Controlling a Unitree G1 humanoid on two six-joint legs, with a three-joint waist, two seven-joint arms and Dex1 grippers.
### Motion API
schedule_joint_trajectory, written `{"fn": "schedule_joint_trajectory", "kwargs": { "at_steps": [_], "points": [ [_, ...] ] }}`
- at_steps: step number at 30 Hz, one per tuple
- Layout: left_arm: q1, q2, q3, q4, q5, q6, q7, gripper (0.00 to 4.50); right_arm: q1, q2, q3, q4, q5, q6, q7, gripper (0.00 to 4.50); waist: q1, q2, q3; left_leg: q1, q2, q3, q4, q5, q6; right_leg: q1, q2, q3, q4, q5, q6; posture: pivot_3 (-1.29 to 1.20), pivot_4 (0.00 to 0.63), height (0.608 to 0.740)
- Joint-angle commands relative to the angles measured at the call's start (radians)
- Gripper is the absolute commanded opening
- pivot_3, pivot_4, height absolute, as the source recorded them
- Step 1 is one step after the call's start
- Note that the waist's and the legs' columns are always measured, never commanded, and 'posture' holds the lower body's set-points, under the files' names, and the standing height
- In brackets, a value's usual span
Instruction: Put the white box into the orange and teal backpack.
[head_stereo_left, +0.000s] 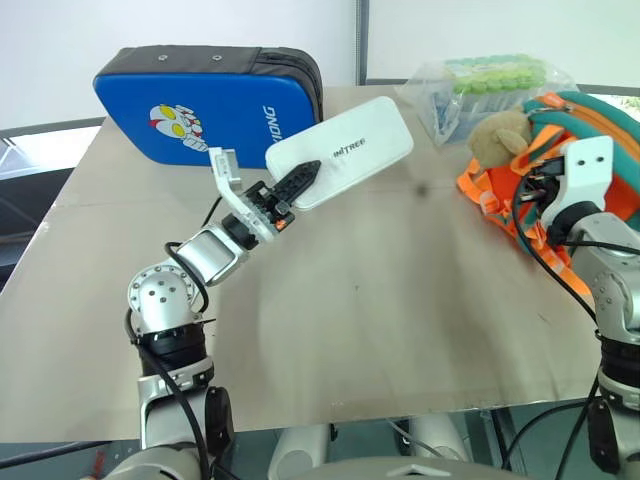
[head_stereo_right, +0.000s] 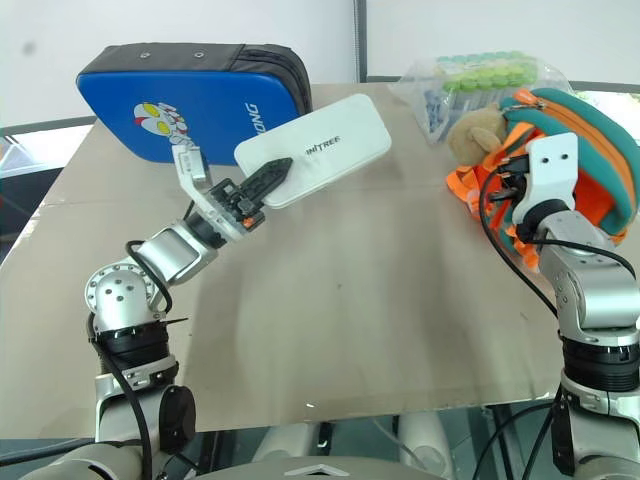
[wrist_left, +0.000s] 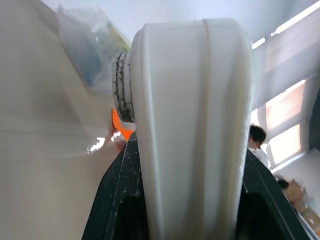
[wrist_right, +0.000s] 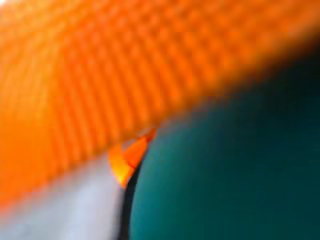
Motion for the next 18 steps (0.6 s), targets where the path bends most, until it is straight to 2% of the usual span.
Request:
{"fn": "schedule_joint_trajectory", "kwargs": {
  "at_steps": [1, 5, 8, 11, 13, 18],
  "points": [
    [-0.005, 0.029, 0.029, -0.082, 0.087, -0.113, -0.021, 1.05, -0.096, 0.016, 0.011, -0.057, 0.148, -0.048, 0.208, 0.04, -0.004, 0.0, 0.0, 0.0, 0.001, 0.0, 0.0, 0.0, 0.0, 0.0, 0.001, 0.0, 0.0, 0.0, 0.0, 0.0, 0.15, 0.74],
    [0.003, 0.078, 0.005, -0.11, 0.28, -0.248, -0.048, 1.05, -0.17, 0.002, 0.056, -0.034, 0.196, -0.069, 0.371, 0.04, -0.007, 0.0, 0.001, 0.0, 0.002, -0.001, 0.0, 0.0, 0.0, 0.0, 0.002, 0.0, 0.0, 0.001, -0.001, 0.0, 0.15, 0.74],
    [0.001, 0.141, -0.004, -0.116, 0.333, -0.269, -0.123, 1.05, -0.22, -0.009, 0.072, -0.028, 0.3, -0.027, 0.528, 0.04, -0.009, -0.001, 0.003, 0.0, 0.002, -0.001, 0.0, 0.0, 0.0, 0.0, 0.002, 0.0, -0.001, 0.001, -0.001, 0.0, 0.15, 0.74],
    [0.014, 0.241, 0.045, -0.132, 0.273, -0.218, -0.225, 1.05, -0.262, -0.056, 0.069, -0.066, 0.442, 0.065, 0.672, 0.04, -0.009, -0.001, 0.007, -0.001, 0.002, -0.001, 0.0, 0.0, 0.0, 0.0, 0.002, 0.0, -0.001, 0.001, -0.001, 0.0, 0.15, 0.74],
    [0.038, 0.296, 0.079, -0.155, 0.221, -0.182, -0.281, 1.05, -0.27, -0.094, 0.082, -0.078, 0.471, 0.09, 0.734, 0.04, -0.009, -0.001, 0.009, -0.003, 0.002, -0.002, 0.0, -0.001, -0.001, -0.001, 0.002, -0.001, -0.001, 0.0, -0.001, 0.0, 0.15, 0.74],
    [0.144, 0.435, 0.159, -0.216, 0.122, -0.116, -0.458, 1.05, -0.212, -0.157, 0.195, 0.001, 0.262, -0.068, 0.794, 0.04, -0.008, -0.002, 0.009, -0.003, 0.002, -0.002, 0.0, -0.002, -0.001, -0.002, 0.001, -0.002, -0.003, 0.0, -0.001, 0.0, 0.15, 0.74]
  ]
}}
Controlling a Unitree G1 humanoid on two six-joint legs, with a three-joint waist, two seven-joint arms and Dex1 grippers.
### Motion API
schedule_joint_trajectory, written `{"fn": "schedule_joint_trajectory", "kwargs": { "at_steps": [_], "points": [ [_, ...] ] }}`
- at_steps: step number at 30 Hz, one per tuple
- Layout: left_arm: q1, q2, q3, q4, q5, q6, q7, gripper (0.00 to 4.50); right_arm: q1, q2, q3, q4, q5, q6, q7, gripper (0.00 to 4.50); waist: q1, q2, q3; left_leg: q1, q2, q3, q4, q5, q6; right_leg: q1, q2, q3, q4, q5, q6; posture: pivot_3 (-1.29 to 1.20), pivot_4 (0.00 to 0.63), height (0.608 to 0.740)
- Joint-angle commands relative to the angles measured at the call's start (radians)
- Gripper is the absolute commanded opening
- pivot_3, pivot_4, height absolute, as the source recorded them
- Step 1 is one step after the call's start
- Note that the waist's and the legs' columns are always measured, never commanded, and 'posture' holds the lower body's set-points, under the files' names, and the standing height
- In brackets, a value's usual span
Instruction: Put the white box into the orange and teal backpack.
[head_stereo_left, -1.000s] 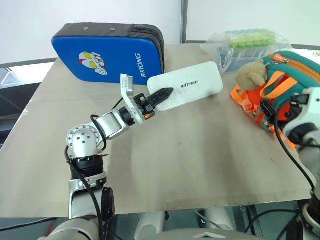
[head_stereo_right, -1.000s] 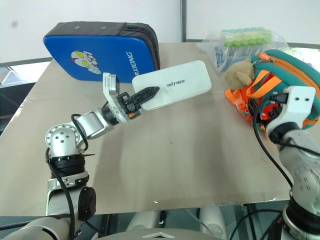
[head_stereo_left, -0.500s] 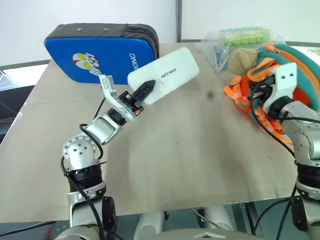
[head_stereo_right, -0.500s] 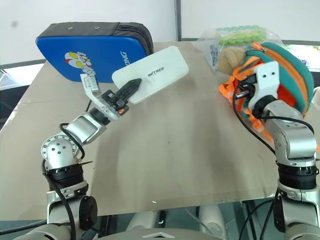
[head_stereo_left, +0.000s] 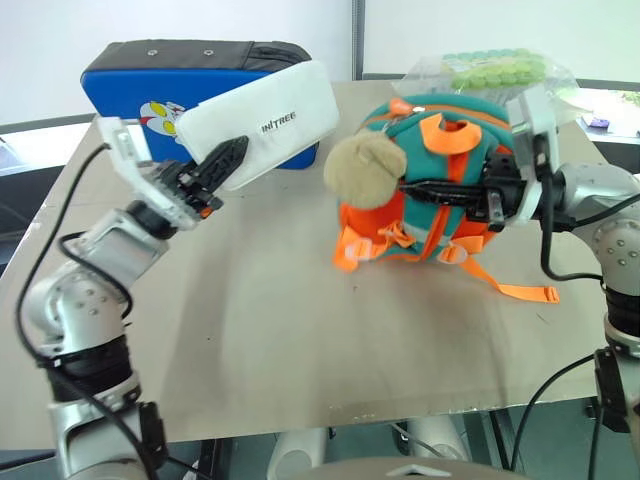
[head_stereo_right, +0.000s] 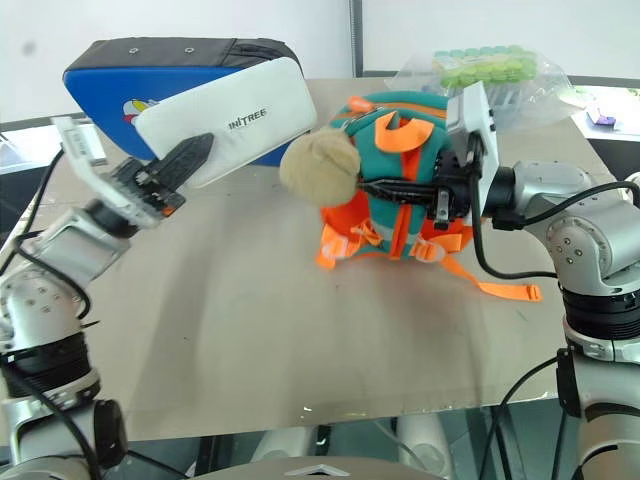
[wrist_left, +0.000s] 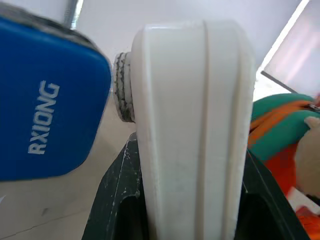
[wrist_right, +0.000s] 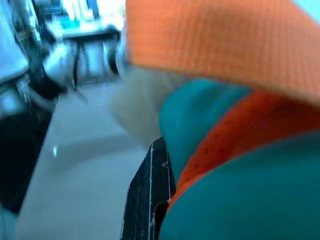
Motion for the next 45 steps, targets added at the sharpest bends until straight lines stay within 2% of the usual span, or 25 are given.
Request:
{"fn": "schedule_joint_trajectory", "kwargs": {
  "at_steps": [1, 6, 12, 16, 19, 25, 28, 33, 40, 43, 45],
  "points": [
    [0.05, 0.115, 0.091, -0.074, -0.103, 0.054, -0.157, 1.05, 0.021, -0.024, 0.03, 0.057, -0.105, -0.123, 0.056, 0.04, 0.0, 0.0, 0.0, 0.0, 0.0, 0.0, 0.0, 0.0, 0.0, 0.0, 0.0, 0.0, 0.0, 0.0, 0.0, 0.0, 0.15, 0.74],
    [0.074, 0.255, 0.141, -0.043, -0.169, 0.123, -0.304, 1.05, 0.014, -0.025, 0.028, 0.094, -0.123, -0.147, 0.092, 0.04, 0.0, 0.0, 0.002, 0.001, 0.002, 0.0, 0.0, 0.0, 0.0, 0.0, 0.001, -0.001, 0.002, 0.0, 0.0, 0.0, 0.15, 0.74],
    [0.005, 0.396, 0.193, 0.069, -0.213, 0.192, -0.431, 1.05, 0.006, -0.024, 0.018, 0.109, -0.13, -0.149, 0.11, 0.04, -0.003, 0.0, 0.002, 0.002, 0.004, 0.001, 0.001, 0.0, 0.0, 0.0, 0.004, -0.001, 0.003, 0.0, 0.0, 0.0, 0.15, 0.74],
    [-0.034, 0.438, 0.182, 0.116, -0.199, 0.206, -0.486, 1.05, -0.005, -0.019, 0.011, 0.134, -0.137, -0.158, 0.109, 0.04, -0.004, 0.001, 0.002, 0.002, 0.004, 0.002, 0.0, 0.0, 0.0, 0.0, 0.003, 0.0, 0.002, 0.0, 0.0, 0.0, 0.15, 0.74],
    [-0.028, 0.457, 0.151, 0.11, -0.117, 0.166, -0.548, 1.05, -0.003, -0.024, 0.013, 0.152, -0.145, -0.174, 0.119, 0.04, -0.004, 0.001, 0.002, 0.002, 0.004, 0.002, 0.0, 0.0, 0.0, 0.0, 0.003, 0.0, 0.002, 0.0, 0.0, 0.0, 0.15, 0.74],
    [-0.076, 0.407, 0.012, 0.072, 0.076, -0.002, -0.587, 1.05, 0.005, -0.038, 0.0, 0.132, -0.119, -0.164, 0.146, 0.04, 0.001, 0.001, 0.002, 0.002, 0.004, 0.002, 0.0, 0.0, 0.0, 0.001, 0.003, 0.0, 0.002, 0.0, 0.0, 0.0, 0.15, 0.74],
    [-0.15, 0.372, -0.079, 0.061, 0.151, -0.075, -0.598, 1.05, 0.014, -0.044, -0.008, 0.109, -0.102, -0.147, 0.148, 0.04, 0.007, 0.001, 0.002, 0.002, 0.004, 0.002, 0.001, 0.0, 0.0, 0.001, 0.003, 0.0, 0.002, 0.0, 0.0, 0.0, 0.15, 0.74],
    [-0.252, 0.371, -0.225, 0.032, 0.281, -0.186, -0.696, 1.05, 0.013, -0.042, -0.022, 0.083, -0.08, -0.124, 0.126, 0.04, 0.01, 0.0, 0.003, 0.002, 0.004, 0.003, 0.001, 0.0, 0.0, 0.0, 0.003, 0.001, 0.002, 0.0, 0.0, 0.0, 0.15, 0.74],
    [-0.343, 0.315, -0.417, 0.0, 0.442, -0.262, -0.729, 1.05, 0.0, -0.012, -0.039, 0.047, -0.038, -0.081, 0.076, 0.04, 0.015, 0.0, 0.003, 0.002, 0.004, 0.003, 0.001, 0.0, 0.0, 0.0, 0.004, 0.001, 0.002, 0.0, 0.0, 0.0, 0.15, 0.74],
    [-0.49, 0.125, -0.585, 0.092, 0.626, -0.241, -0.539, 1.05, 0.0, 0.004, -0.038, 0.006, -0.019, -0.063, 0.052, 0.04, 0.034, 0.001, 0.003, 0.002, 0.003, 0.003, 0.002, 0.0, 0.0, 0.001, 0.004, 0.0, 0.003, 0.0, 0.0, 0.0, 0.15, 0.74],
    [-0.529, 0.049, -0.646, 0.112, 0.689, -0.251, -0.511, 1.05, 0.005, 0.014, -0.036, -0.015, -0.013, -0.055, 0.036, 0.04, 0.034, 0.0, 0.003, 0.0, 0.003, 0.0, 0.005, 0.0, 0.0, 0.002, 0.004, -0.001, 0.003, 0.0, 0.0, 0.0, 0.15, 0.74]
  ]
}}
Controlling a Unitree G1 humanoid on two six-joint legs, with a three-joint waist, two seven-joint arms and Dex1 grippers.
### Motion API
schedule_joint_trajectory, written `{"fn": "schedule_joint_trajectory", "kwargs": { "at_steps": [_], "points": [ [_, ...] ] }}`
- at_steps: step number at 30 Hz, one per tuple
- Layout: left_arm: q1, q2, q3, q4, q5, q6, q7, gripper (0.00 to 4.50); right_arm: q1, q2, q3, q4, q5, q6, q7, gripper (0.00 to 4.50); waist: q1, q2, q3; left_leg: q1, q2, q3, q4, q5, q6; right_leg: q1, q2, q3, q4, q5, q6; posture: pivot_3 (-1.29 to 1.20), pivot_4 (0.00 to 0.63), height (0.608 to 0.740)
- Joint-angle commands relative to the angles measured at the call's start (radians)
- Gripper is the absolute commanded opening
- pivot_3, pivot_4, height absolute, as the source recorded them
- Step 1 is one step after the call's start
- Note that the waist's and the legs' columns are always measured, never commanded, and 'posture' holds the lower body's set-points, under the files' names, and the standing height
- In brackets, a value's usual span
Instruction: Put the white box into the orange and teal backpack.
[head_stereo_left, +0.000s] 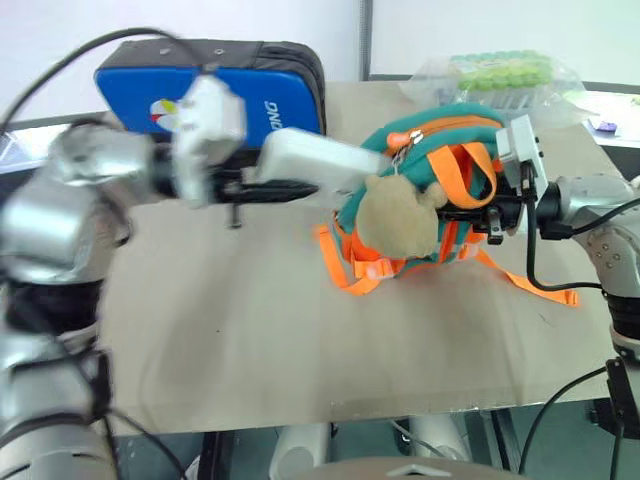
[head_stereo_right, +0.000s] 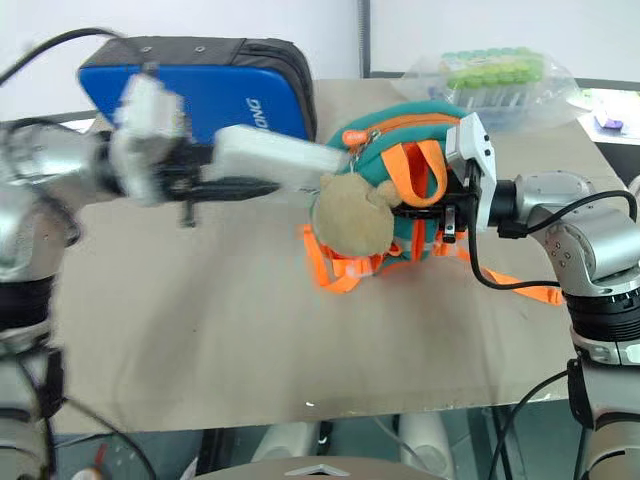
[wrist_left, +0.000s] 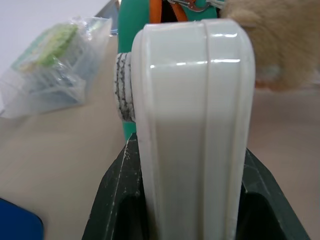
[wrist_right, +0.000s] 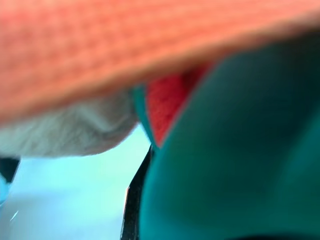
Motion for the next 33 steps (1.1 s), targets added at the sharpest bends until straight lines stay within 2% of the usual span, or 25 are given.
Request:
{"fn": "schedule_joint_trajectory", "kwargs": {
  "at_steps": [1, 6, 8, 9, 10, 11, 14, 19, 23, 27, 31, 33],
  "points": [
    [-0.072, -0.105, -0.118, 0.02, 0.114, 0.0, 0.066, 1.05, -0.017, 0.01, -0.041, -0.085, 0.041, 0.005, -0.033, 0.04, -0.003, 0.0, 0.0, -0.001, 0.0, 0.0, 0.001, 0.0, 0.0, 0.0, 0.0, 0.001, 0.0, 0.0, 0.0, 0.0, 0.15, 0.74],
    [-0.13, -0.257, -0.257, 0.157, 0.275, -0.04, 0.125, 1.05, -0.002, 0.036, -0.036, -0.124, 0.04, 0.011, -0.085, 0.04, -0.018, 0.0, 0.0, -0.001, 0.0, 0.002, 0.001, 0.0, 0.0, -0.001, 0.0, 0.001, 0.001, 0.0, 0.0, 0.0, 0.15, 0.74],
    [-0.129, -0.277, -0.267, 0.205, 0.305, -0.071, 0.113, 2.07, 0.009, 0.039, -0.031, -0.133, 0.028, 0.007, -0.11, 0.0, -0.019, 0.0, 0.0, 0.0, 0.0, 0.002, -0.001, 0.0, 0.0, -0.001, 0.0, 0.001, 0.001, 0.0, 0.0, 0.0, 0.15, 0.74],
    [-0.126, -0.284, -0.261, 0.218, 0.31, -0.085, 0.11, 2.35, 0.013, 0.04, -0.029, -0.136, 0.023, 0.007, -0.121, 0.0, -0.018, 0.0, 0.0, 0.0, 0.0, 0.002, -0.001, 0.0, 0.0, -0.001, 0.0, 0.001, 0.001, 0.0, 0.0, 0.0, 0.15, 0.74],
    [-0.122, -0.286, -0.243, 0.226, 0.309, -0.093, 0.113, 2.87, 0.018, 0.041, -0.027, -0.139, 0.015, 0.005, -0.135, 0.0, -0.017, 0.0, 0.0, 0.001, 0.0, 0.002, -0.001, 0.0, 0.0, -0.001, 0.0, 0.001, 0.001, 0.0, 0.0, 0.0, 0.15, 0.74],
    [-0.11, -0.274, -0.204, 0.232, 0.3, -0.119, 0.115, 3.38, 0.026, 0.045, -0.025, -0.139, -0.006, 0.0, -0.164, 0.0, -0.016, 0.0, 0.0, 0.001, 0.0, 0.002, -0.001, 0.0, 0.0, -0.001, 0.0, 0.001, 0.001, 0.0, 0.0, 0.0, 0.15, 0.74],
    [-0.076, -0.234, -0.095, 0.226, 0.248, -0.132, 0.103, 4.47, 0.037, 0.058, -0.031, -0.129, -0.056, -0.013, -0.236, 0.0, -0.019, 0.0, 0.0, 0.001, 0.0, 0.002, -0.001, 0.0, 0.0, -0.001, -0.001, 0.001, 0.001, 0.0, 0.0, 0.0, 0.15, 0.74],
    [0.016, -0.079, 0.144, 0.128, -0.035, 0.202, 0.014, 4.47, 0.033, 0.094, -0.042, -0.092, -0.106, -0.027, -0.32, 0.0, -0.041, 0.0, 0.0, 0.002, 0.002, 0.002, -0.001, 0.0, 0.0, -0.002, 0.001, 0.001, 0.002, 0.0, 0.0, 0.0, 0.15, 0.74],
    [0.044, -0.018, 0.342, 0.104, -0.287, 0.508, 0.046, 4.47, 0.008, 0.132, -0.042, -0.068, -0.133, -0.025, -0.388, 0.0, -0.04, 0.0, 0.0, 0.002, 0.002, 0.002, -0.001, 0.0, 0.0, -0.001, 0.001, 0.001, 0.002, 0.0, 0.0, 0.0, 0.15, 0.74],
    [0.098, -0.103, 0.497, 0.025, -0.533, 0.788, 0.247, 4.47, -0.004, 0.182, -0.036, -0.103, -0.11, -0.005, -0.432, 0.0, -0.035, 0.0, 0.0, 0.002, 0.002, 0.0, 0.0, 0.0, 0.0, 0.0, 0.0, 0.0, 0.003, 0.0, 0.0, 0.0, 0.15, 0.74],
    [0.135, -0.249, 0.576, -0.05, -0.738, 0.892, 0.503, 4.47, 0.014, 0.192, -0.023, -0.145, -0.093, 0.016, -0.429, 0.0, -0.034, -0.001, 0.0, 0.002, 0.002, -0.001, 0.001, 0.0, 0.0, 0.0, -0.001, 0.0, 0.004, 0.0, 0.0, 0.0, 0.15, 0.74],
    [0.15, -0.281, 0.591, -0.069, -0.827, 0.899, 0.598, 4.47, 0.018, 0.193, -0.026, -0.156, -0.082, 0.029, -0.43, 0.0, -0.035, -0.001, 0.0, 0.002, 0.002, -0.001, 0.001, 0.001, -0.001, 0.0, -0.001, 0.0, 0.005, 0.001, 0.0, 0.0, 0.15, 0.74]
  ]
}}
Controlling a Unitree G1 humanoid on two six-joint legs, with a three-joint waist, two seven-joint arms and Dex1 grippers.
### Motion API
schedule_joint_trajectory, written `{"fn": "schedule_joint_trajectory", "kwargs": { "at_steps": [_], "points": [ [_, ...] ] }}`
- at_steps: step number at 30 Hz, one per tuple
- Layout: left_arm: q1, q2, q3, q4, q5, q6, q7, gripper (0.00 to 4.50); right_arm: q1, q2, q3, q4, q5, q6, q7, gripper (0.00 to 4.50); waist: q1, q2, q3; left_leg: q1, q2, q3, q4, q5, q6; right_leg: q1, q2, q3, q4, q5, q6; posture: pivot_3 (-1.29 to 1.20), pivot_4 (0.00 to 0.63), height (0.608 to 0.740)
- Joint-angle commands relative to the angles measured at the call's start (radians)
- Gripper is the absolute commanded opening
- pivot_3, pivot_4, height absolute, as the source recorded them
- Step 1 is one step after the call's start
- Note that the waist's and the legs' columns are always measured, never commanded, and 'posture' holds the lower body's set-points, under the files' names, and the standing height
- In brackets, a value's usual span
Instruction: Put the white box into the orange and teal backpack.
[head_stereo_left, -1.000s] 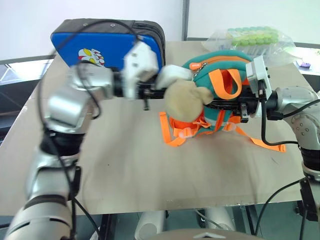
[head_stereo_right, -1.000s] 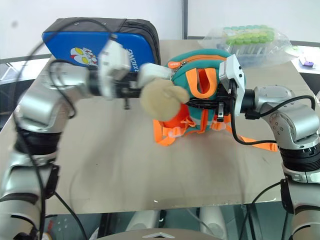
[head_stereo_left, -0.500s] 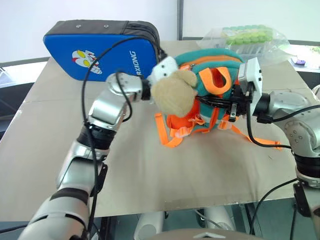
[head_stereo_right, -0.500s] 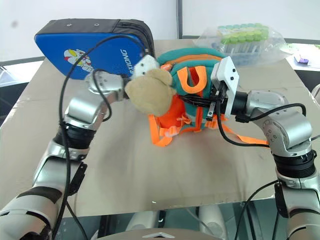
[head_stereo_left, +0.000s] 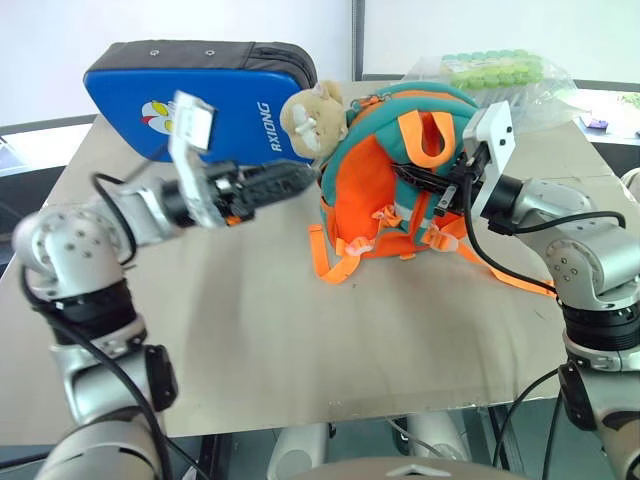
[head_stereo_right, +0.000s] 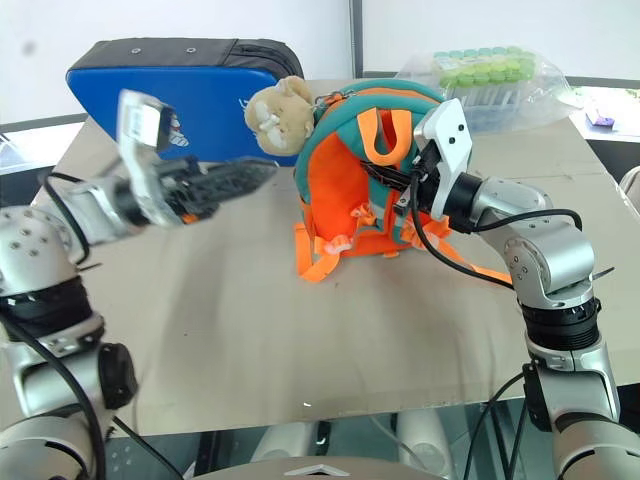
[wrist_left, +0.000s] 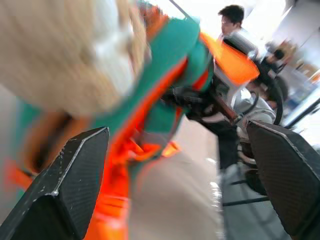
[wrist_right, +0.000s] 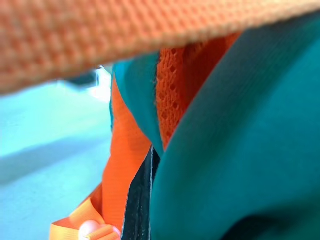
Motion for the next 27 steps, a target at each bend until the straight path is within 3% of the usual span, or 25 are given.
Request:
{"fn": "schedule_joint_trajectory", "kwargs": {
  "at_steps": [1, 8, 16, 21, 27],
  "points": [
    [0.022, -0.043, 0.064, -0.081, -0.22, 0.011, 0.203, 4.47, -0.007, 0.001, -0.025, -0.077, 0.039, 0.013, -0.003, 0.0, -0.002, 0.0, 0.0, 0.001, 0.001, -0.003, 0.0, 0.0, 0.0, 0.0, 0.0, 0.001, 0.001, 0.0, 0.0, 0.0, 0.15, 0.74],
    [0.071, -0.027, 0.027, -0.082, -0.477, -0.12, 0.471, 4.47, 0.038, -0.018, -0.03, -0.116, 0.061, 0.013, 0.034, 0.0, 0.001, 0.0, 0.0, 0.003, 0.0, -0.002, -0.002, 0.0, 0.0, 0.0, 0.0, 0.003, 0.002, 0.0, -0.001, 0.0, 0.15, 0.74],
    [0.148, 0.12, -0.03, -0.003, -0.783, -0.241, 0.614, 4.47, 0.089, -0.073, -0.068, -0.105, 0.072, 0.0, 0.065, 0.0, 0.007, -0.001, -0.001, 0.004, -0.001, -0.001, -0.002, 0.0, 0.0, 0.0, -0.001, 0.004, 0.002, 0.0, -0.001, 0.0, 0.15, 0.74],
    [0.155, 0.169, -0.093, 0.024, -0.782, -0.268, 0.667, 4.47, 0.11, -0.102, -0.082, -0.102, 0.07, -0.007, 0.078, 0.0, 0.022, -0.001, -0.001, 0.004, -0.002, 0.003, -0.001, 0.0, 0.0, 0.0, 0.0, 0.003, 0.002, 0.0, -0.001, 0.0, 0.15, 0.74],
    [0.077, 0.129, -0.177, 0.071, -0.788, -0.348, 0.741, 4.47, 0.116, -0.107, -0.073, -0.132, 0.089, 0.007, 0.071, 0.0, 0.027, -0.002, -0.001, 0.003, -0.002, 0.004, -0.001, 0.0, 0.0, 0.0, 0.0, 0.003, 0.001, 0.0, -0.001, 0.0, 0.15, 0.74]
  ]
}}
